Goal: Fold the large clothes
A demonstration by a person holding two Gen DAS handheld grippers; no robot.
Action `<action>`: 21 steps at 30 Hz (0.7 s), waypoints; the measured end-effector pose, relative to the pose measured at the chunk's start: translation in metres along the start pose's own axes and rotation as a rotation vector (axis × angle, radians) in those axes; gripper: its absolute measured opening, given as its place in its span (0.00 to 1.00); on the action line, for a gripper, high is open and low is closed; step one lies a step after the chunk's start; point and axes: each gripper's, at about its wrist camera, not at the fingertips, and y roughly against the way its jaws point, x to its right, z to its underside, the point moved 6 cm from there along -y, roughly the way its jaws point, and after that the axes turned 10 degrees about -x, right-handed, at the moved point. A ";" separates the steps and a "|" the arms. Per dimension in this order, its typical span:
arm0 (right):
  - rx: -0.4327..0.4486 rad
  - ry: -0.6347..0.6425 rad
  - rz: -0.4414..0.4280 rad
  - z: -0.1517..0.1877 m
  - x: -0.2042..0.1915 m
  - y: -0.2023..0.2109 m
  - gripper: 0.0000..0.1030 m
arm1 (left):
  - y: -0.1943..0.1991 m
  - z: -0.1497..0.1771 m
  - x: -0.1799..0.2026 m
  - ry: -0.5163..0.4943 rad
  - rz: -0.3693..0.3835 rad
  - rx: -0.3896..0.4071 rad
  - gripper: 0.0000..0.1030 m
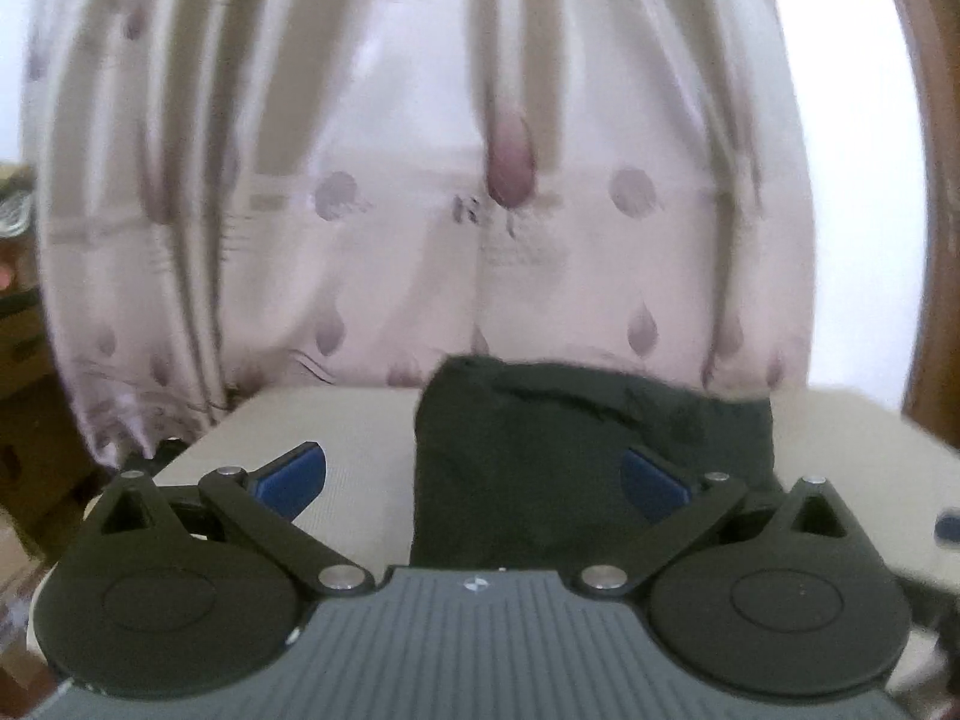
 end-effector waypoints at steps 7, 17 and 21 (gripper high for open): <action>0.030 -0.013 -0.021 0.000 -0.004 0.017 0.99 | 0.014 -0.006 -0.006 0.077 -0.054 -0.031 1.00; 0.027 0.004 0.023 -0.001 -0.009 0.020 0.99 | 0.029 0.003 0.014 -0.049 -0.022 0.005 1.00; 0.022 0.008 0.064 -0.002 -0.009 0.019 0.99 | 0.025 0.009 0.018 -0.034 0.014 -0.019 1.00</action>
